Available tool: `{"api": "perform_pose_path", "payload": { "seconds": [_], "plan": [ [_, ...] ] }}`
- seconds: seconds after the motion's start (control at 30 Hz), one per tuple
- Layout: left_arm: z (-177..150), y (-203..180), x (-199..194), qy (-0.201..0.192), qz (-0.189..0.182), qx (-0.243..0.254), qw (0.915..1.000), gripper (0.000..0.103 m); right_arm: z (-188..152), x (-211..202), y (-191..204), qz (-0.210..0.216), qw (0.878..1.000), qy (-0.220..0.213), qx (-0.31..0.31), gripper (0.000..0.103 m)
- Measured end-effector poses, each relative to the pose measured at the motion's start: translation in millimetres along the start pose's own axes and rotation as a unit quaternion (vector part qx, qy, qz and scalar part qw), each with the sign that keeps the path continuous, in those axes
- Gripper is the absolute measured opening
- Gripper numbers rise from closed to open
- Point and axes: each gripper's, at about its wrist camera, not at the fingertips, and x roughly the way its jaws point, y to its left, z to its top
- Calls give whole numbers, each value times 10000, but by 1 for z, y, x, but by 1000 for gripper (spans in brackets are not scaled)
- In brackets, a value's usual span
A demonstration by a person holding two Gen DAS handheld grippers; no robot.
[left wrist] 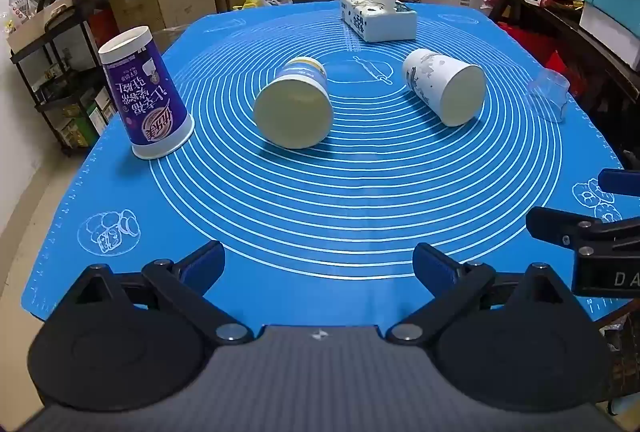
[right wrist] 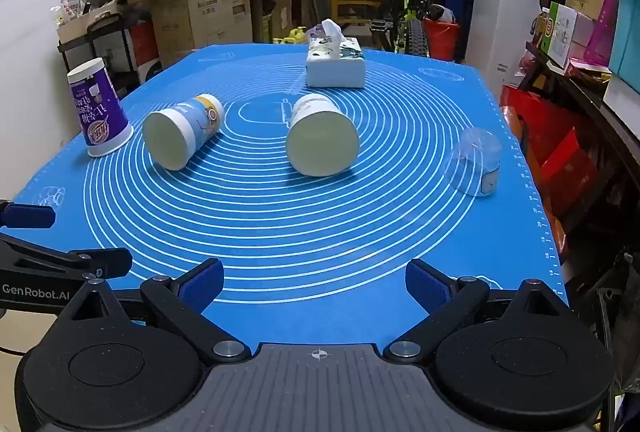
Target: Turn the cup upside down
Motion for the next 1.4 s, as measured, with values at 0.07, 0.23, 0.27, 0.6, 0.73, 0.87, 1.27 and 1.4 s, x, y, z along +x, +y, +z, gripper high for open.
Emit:
{"api": "perform_pose_path", "payload": {
  "seconds": [0.07, 0.23, 0.27, 0.6, 0.73, 0.87, 1.27, 1.4],
  "plan": [
    [0, 0, 0, 3, 2, -4, 10000, 99, 0, 0, 0, 4, 10000, 4, 2, 97],
    [0, 0, 0, -5, 18, 9, 10000, 99, 0, 1, 0, 8, 10000, 5, -2, 97],
    [0, 0, 0, -6, 21, 8, 10000, 99, 0, 1, 0, 8, 10000, 5, -5, 97],
    [0, 0, 0, -9, 31, 18, 10000, 99, 0, 1, 0, 9, 10000, 20, 4, 97],
    [0, 2, 0, -17, 23, 31, 10000, 99, 0, 1, 0, 2, 10000, 24, 9, 97],
    [1, 3, -1, -19, 20, 33, 10000, 99, 1, 2, 0, 4, 10000, 25, 8, 97],
    [3, -2, 2, -17, 72, 72, 9999, 99, 3, 0, -1, 0, 10000, 27, 22, 97],
    [3, -1, 2, -24, 73, 63, 10000, 99, 1, 4, -4, 0, 10000, 21, 27, 97]
  ]
}}
